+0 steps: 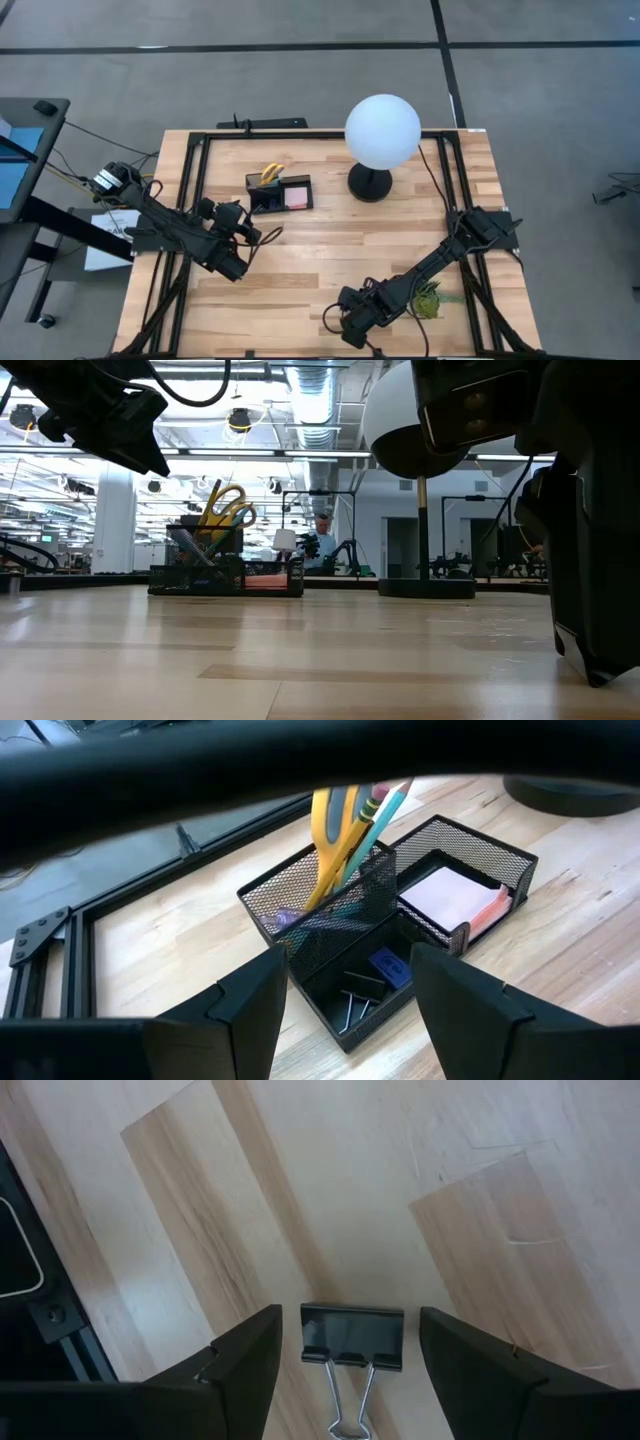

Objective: Pick and place office supplies into organizer
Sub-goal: Put the black binder clip into the black desk organizer

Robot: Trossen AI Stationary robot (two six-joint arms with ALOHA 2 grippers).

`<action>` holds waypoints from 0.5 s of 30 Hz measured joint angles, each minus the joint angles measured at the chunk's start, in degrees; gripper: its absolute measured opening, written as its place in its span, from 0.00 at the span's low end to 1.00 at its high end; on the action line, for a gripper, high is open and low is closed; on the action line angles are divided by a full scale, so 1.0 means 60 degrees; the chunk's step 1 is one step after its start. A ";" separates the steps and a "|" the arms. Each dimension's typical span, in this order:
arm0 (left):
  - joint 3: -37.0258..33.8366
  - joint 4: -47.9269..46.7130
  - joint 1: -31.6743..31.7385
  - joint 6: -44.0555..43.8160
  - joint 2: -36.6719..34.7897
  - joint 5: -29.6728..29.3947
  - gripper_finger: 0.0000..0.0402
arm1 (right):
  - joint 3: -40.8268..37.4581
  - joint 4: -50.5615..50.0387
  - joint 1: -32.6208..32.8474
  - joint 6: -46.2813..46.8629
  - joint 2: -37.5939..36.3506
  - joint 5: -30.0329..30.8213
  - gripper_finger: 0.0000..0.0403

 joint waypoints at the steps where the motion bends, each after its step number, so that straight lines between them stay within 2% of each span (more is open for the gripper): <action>1: 0.0000 0.0000 0.0000 0.0000 0.0000 -0.0002 0.52 | 0.0000 0.0000 -0.0001 0.0000 0.0001 0.0015 0.57; 11: 0.0000 0.0199 -0.0004 0.0076 0.0000 -0.0002 0.52 | 0.0030 -0.0251 0.0011 -0.0686 0.0095 0.0197 0.56; 15: 0.0000 0.0211 -0.0004 0.0084 0.0000 -0.0002 0.52 | 0.0022 -0.0277 0.0011 -0.0859 0.0102 0.0238 0.53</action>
